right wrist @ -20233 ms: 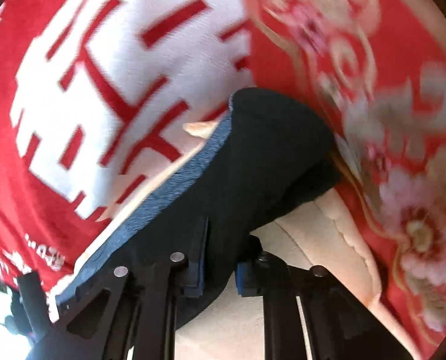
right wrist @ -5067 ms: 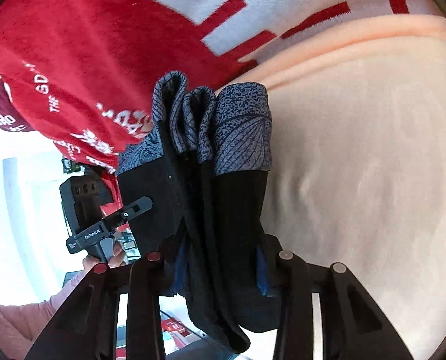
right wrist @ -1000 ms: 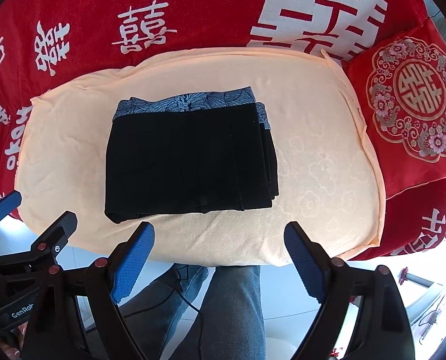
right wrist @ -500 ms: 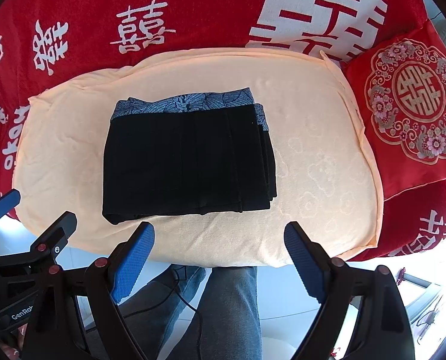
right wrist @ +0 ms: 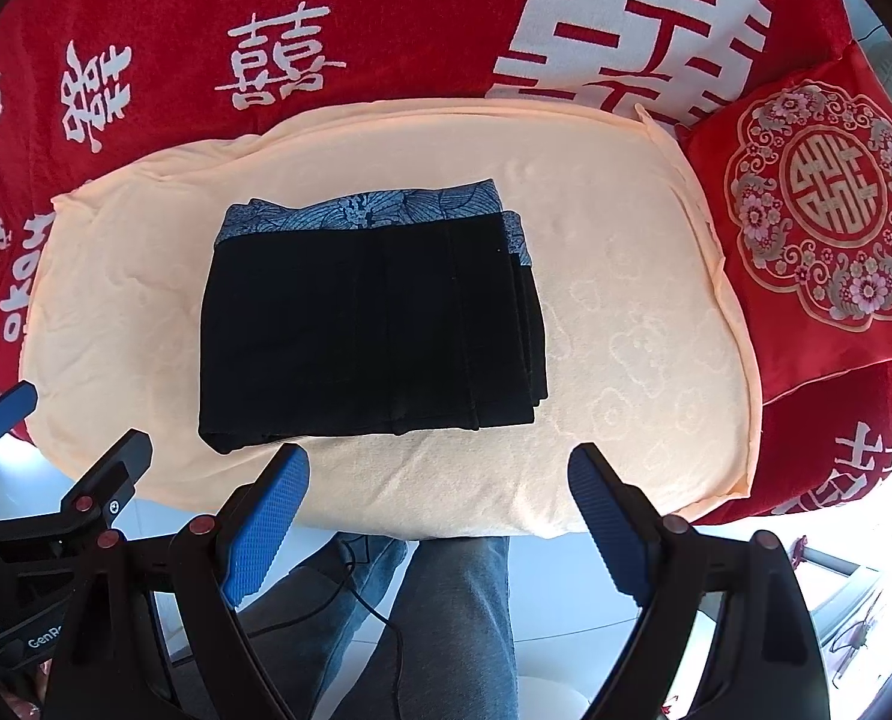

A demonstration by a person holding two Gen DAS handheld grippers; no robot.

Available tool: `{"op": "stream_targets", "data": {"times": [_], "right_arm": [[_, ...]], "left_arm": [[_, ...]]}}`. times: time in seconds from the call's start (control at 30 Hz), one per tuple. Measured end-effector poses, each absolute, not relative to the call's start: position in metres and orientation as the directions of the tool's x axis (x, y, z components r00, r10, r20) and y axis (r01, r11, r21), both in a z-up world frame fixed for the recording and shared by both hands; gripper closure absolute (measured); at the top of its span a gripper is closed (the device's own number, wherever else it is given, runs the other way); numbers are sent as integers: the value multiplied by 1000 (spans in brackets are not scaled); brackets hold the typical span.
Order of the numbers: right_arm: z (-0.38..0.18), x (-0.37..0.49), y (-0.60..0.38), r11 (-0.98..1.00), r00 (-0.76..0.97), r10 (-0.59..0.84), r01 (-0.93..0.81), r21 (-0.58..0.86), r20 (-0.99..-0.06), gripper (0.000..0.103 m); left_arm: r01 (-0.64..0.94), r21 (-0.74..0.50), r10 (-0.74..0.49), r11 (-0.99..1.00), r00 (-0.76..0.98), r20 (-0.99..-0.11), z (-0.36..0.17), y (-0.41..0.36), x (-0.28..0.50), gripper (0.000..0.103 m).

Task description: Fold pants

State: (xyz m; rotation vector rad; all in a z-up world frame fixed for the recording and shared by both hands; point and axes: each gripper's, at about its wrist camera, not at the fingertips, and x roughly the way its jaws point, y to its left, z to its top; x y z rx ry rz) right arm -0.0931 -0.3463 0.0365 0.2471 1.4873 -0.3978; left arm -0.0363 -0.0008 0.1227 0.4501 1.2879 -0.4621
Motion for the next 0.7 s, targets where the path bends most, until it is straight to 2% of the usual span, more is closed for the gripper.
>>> {"op": "stream_targets", "data": {"times": [0.7], "right_arm": [[34, -100, -340, 904, 36, -107, 419, -83, -994, 13]], "left_arm": [[566, 34, -110, 824, 219, -970, 122, 7, -39, 1]]}}
